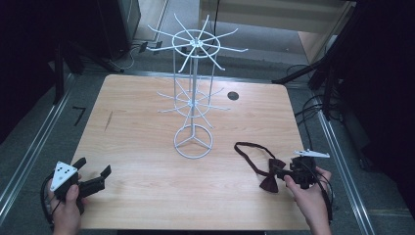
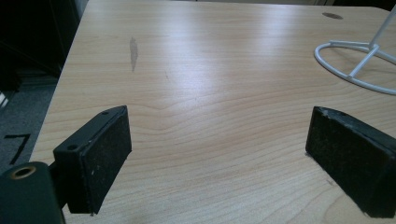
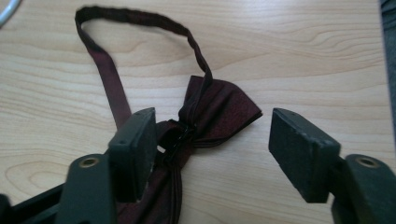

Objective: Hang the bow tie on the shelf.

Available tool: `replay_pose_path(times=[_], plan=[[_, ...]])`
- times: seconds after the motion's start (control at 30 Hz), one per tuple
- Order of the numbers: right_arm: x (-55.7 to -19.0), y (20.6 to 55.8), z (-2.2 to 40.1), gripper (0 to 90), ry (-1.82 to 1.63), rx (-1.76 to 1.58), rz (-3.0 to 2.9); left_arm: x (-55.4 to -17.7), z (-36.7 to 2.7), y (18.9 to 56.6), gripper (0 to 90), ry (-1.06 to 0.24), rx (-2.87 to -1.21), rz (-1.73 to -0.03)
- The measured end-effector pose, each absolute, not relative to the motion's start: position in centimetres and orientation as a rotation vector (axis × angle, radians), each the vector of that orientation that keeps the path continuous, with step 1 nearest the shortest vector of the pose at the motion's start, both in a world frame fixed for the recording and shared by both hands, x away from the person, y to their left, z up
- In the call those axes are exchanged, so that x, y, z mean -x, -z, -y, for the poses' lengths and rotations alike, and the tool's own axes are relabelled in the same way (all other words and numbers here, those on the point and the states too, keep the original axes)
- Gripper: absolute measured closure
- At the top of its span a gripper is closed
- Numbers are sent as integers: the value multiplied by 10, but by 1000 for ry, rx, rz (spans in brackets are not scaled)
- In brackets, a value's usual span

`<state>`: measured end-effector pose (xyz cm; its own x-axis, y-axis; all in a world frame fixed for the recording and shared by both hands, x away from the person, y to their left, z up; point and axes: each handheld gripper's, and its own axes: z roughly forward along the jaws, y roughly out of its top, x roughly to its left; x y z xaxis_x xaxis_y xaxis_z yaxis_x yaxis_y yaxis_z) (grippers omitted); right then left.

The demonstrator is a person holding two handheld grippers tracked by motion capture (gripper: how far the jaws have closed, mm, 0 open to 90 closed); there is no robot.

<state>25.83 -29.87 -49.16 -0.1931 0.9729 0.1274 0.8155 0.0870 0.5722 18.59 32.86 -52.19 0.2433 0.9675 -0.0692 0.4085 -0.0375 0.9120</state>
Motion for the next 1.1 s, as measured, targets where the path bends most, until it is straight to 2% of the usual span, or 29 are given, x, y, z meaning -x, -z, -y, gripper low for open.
replay_pose_path(times=[0.17, 0.23, 0.3, 0.5, 0.9, 1.1], plan=[[-267, 488, 289, 380, -676, -1791, -2163, -186, -328, 522, 75, -773, -1607, -1312], [-273, 482, 284, 438, -621, -1793, -2196, -186, -328, 522, 75, -775, -1605, -1313], [-276, 479, 281, 454, -590, -1846, -2208, -186, -328, 522, 75, -774, -1605, -1312], [-291, 478, 270, 420, -524, -1955, -2255, -186, -328, 522, 75, -773, -1608, -1308], [-298, 500, 269, 490, -317, -2086, -2218, -186, -327, 522, 75, -779, -1626, -1293], [-297, 504, 278, 643, -263, -2192, -2219, -187, -327, 522, 75, -778, -1623, -1292]])
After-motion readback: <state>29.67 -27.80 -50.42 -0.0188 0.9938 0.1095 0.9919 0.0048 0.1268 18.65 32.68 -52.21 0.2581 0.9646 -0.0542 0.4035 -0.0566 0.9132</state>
